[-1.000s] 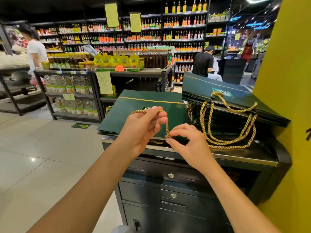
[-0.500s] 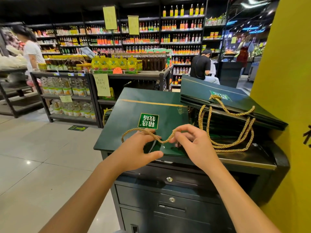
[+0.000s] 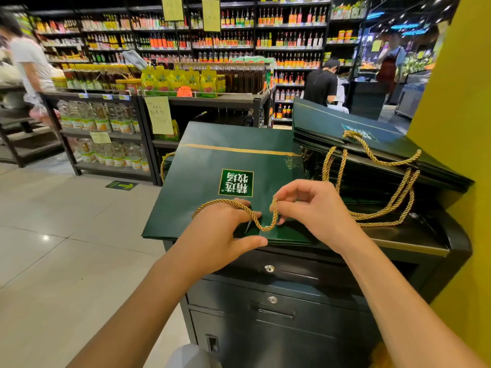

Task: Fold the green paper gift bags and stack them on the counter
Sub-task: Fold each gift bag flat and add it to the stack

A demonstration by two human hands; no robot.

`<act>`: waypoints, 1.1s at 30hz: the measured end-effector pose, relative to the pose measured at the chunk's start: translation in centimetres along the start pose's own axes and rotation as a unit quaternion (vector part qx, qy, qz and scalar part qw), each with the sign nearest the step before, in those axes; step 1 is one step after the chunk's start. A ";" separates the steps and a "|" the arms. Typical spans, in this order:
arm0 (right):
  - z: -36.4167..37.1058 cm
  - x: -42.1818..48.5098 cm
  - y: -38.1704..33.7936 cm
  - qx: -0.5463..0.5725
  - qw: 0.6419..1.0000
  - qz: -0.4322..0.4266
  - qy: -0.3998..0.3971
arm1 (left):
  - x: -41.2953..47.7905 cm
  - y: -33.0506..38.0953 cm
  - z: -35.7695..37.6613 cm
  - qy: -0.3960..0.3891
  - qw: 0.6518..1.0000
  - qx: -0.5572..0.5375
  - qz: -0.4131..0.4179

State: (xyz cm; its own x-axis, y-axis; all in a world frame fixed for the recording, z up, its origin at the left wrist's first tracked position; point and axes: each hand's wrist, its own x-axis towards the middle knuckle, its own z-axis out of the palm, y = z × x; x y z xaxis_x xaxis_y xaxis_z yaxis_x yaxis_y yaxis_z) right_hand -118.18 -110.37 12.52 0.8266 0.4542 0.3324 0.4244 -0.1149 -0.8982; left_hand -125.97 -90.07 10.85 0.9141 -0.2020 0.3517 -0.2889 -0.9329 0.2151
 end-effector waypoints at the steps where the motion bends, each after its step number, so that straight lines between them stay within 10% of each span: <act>1: 0.1 0.1 0.0 -0.005 1.000 0.001 -0.008 | 0.0 0.1 0.0 -0.001 1.000 0.004 -0.002; 33: -0.6 -0.6 1.0 -0.069 0.994 -0.038 -0.077 | 2.9 1.3 -4.6 -0.115 0.991 0.019 -0.058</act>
State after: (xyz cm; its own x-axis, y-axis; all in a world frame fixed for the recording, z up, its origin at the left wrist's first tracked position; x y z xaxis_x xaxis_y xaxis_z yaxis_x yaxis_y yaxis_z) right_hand -118.05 -111.34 11.62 0.7289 0.5944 0.3398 0.5381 -0.1904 -0.8211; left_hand -125.02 -90.51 16.30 0.9827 -0.1509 0.1074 -0.1705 -0.9634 0.2067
